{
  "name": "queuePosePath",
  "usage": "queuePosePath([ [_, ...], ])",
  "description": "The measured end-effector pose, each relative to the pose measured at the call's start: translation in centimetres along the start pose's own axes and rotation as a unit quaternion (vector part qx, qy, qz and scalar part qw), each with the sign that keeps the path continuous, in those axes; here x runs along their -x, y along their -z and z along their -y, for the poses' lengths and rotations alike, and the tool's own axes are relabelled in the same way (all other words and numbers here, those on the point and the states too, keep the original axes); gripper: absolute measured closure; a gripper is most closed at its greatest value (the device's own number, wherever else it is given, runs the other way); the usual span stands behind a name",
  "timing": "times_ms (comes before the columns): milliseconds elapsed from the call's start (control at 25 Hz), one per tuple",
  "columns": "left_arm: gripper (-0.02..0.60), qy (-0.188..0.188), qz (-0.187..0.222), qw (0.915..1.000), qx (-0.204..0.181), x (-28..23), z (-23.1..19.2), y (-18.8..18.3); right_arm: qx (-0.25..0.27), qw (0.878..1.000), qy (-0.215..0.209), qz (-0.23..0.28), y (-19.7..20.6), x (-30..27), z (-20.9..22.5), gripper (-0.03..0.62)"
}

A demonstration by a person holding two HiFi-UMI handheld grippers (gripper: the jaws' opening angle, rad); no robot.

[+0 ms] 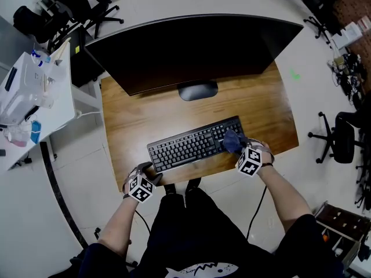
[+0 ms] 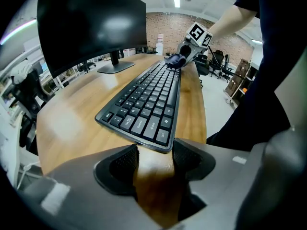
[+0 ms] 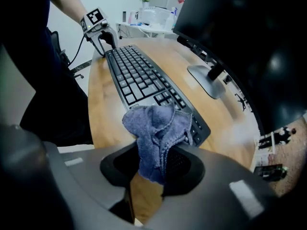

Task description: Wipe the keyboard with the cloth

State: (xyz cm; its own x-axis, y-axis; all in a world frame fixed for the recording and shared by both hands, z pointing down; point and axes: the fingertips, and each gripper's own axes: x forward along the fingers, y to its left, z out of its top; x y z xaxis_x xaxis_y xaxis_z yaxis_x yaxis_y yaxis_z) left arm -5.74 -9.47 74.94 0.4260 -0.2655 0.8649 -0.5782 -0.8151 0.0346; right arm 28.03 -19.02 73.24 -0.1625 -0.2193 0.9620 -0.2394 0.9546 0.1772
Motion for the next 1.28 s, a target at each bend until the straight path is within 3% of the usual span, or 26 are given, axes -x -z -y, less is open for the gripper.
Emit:
queuePosePath([
  [240, 0.350, -0.002, -0.001, 1.0000, 0.002, -0.1, -0.1, 0.0, -0.041, 0.998, 0.022, -0.051, 4.3, 0.3, 2.9, 0.465],
  [480, 0.350, 0.001, -0.001, 1.0000, 0.003, -0.1, -0.1, -0.1, -0.172, 0.984, 0.054, -0.003, 2.9, 2.0, 8.3, 0.464],
  [600, 0.350, 0.001, 0.000, 1.0000, 0.003, -0.2, 0.0, -0.2, -0.210, 0.976, 0.062, -0.019, 2.5, 1.1, 10.7, 0.464],
  [800, 0.350, 0.001, -0.002, 1.0000, 0.006, -0.3, 0.0, -0.3, -0.226, 0.971, 0.039, -0.069, 1.7, -1.6, 9.4, 0.464],
  [1040, 0.350, 0.000, 0.004, 1.0000, 0.005, -0.3, 0.0, -0.3, -0.219, 0.972, 0.055, -0.058, -1.1, -1.7, 7.9, 0.464],
  [1280, 0.350, 0.000, 0.008, 1.0000, 0.005, -0.2, 0.0, -0.3, -0.177, 0.983, 0.047, -0.025, -7.9, -2.5, 3.7, 0.464],
])
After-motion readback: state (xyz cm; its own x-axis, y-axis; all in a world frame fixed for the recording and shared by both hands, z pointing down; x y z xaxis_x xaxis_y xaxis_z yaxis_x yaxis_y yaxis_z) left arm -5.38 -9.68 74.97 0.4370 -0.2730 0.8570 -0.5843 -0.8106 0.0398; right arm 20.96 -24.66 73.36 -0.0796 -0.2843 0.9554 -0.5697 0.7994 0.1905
